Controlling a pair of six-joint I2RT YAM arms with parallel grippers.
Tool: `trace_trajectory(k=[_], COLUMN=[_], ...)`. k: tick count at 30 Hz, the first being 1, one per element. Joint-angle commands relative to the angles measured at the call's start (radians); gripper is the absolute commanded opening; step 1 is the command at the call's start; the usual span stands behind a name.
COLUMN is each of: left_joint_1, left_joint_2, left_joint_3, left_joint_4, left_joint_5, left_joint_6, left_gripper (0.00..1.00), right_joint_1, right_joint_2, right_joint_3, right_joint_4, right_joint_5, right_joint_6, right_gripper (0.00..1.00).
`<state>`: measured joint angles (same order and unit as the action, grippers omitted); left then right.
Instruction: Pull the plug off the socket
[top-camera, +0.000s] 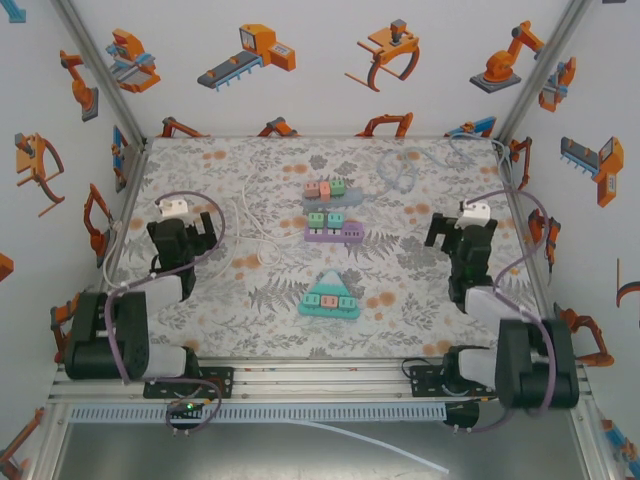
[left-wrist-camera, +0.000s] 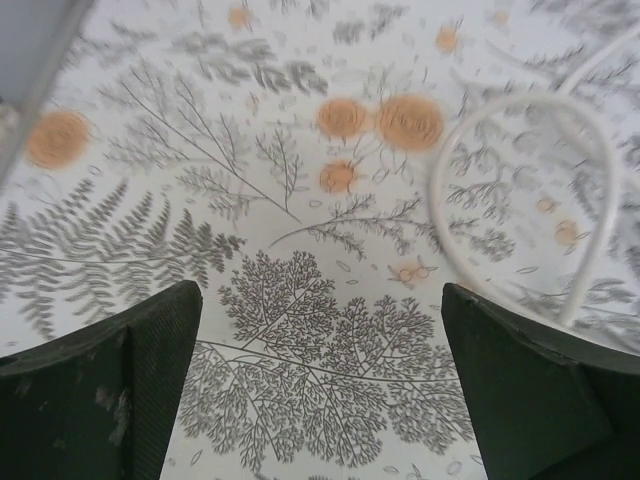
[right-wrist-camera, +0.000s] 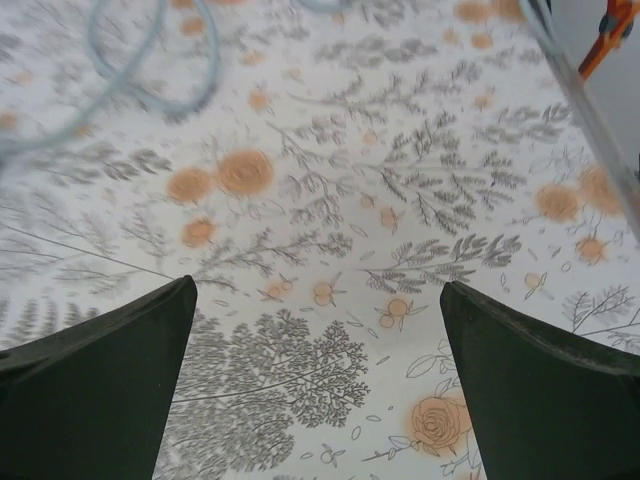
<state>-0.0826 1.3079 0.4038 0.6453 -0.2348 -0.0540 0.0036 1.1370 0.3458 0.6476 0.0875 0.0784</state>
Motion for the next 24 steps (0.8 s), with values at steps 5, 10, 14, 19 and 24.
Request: trace_trajectory(k=[5,10,14,19,24], left_joint_1=[-0.155,-0.26,-0.379,-0.507,-0.554], left_joint_2=[-0.339,-0.419,-0.367,-0.286,-0.137], left_joint_3=[0.097,0.193,0.266,0.271,0.32], left_joint_4=[-0.4,-0.538,-0.629,-0.63,-0.646], left_joint_5=[-0.058,0.234,0.452,0.563,0.721], left_joint_6=[-0.121,-0.284,-0.326,-0.282,-0.268], left_gripper=[0.97,0.97,0.97,0.97,1.0], right_joint_1=[0.007,0.107,0.254,0.481,0.604], right_joint_2=[-0.229,-0.289,-0.304,-0.344,-0.342], right_joint_3=[0.089,0.114,0.157,0.182,0.203], right_joint_4=[-0.268,-0.244,-0.364,-0.582,-0.737], right_joint_5=[-0.342,-0.469,-0.626,-0.606,-0.694], right_joint_6=[0.035,0.022,-0.144,-0.44,-0.563], right_gripper=[0.94,0.93,0.92,0.9,0.91])
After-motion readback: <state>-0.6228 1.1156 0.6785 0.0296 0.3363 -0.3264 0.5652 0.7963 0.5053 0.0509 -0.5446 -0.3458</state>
